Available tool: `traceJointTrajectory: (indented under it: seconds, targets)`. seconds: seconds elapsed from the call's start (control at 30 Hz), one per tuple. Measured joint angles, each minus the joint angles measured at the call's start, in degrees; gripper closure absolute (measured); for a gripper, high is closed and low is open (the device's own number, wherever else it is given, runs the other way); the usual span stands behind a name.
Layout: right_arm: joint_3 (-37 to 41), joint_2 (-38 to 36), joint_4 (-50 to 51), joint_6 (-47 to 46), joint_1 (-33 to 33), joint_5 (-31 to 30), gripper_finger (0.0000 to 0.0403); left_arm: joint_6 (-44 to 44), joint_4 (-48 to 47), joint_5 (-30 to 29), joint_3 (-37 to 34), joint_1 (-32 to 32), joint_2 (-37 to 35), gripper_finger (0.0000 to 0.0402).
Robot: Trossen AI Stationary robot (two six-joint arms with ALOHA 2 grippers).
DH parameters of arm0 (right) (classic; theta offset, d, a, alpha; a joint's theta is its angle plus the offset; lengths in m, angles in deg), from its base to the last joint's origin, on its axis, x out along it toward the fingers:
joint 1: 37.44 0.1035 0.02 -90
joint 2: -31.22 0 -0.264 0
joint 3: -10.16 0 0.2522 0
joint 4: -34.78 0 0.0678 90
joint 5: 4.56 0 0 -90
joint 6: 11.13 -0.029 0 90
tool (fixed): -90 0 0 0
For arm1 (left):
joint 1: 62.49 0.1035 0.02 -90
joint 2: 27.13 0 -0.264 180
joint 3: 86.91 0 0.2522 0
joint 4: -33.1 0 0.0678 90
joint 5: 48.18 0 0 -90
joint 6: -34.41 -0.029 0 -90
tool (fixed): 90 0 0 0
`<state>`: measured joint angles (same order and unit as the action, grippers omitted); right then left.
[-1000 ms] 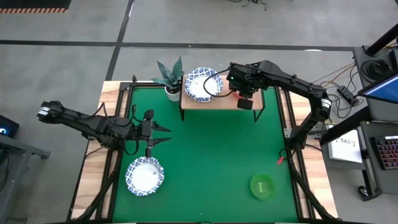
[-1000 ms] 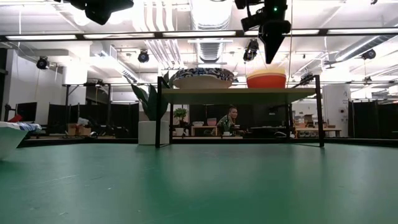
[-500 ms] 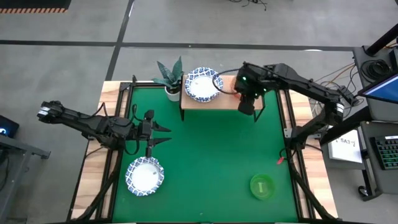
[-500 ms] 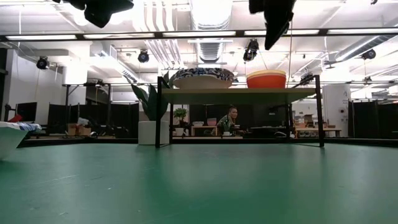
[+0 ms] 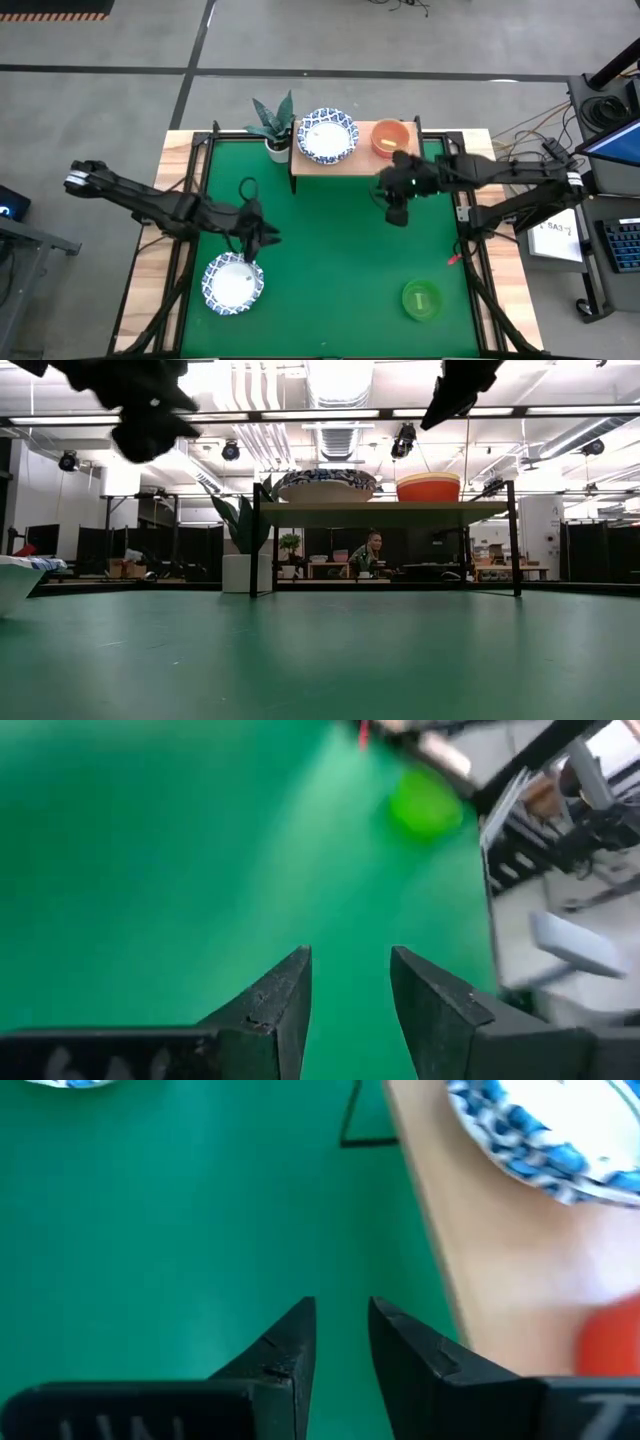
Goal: Place and stack bowls onto a shelf
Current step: Stack the white patterned bowl on top of the white patterned bowl on the shelf
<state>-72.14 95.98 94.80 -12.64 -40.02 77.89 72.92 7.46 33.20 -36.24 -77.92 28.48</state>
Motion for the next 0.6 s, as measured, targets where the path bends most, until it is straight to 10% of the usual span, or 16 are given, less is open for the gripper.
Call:
traceJointTrajectory:
  seconds: [0.6]
  targets:
    - [20.16, -5.97, -27.79, 4.55, 6.34, -1.46, 0.0325, 48.86, -39.48, 12.14, 31.16, -17.32, 29.54, 0.028]
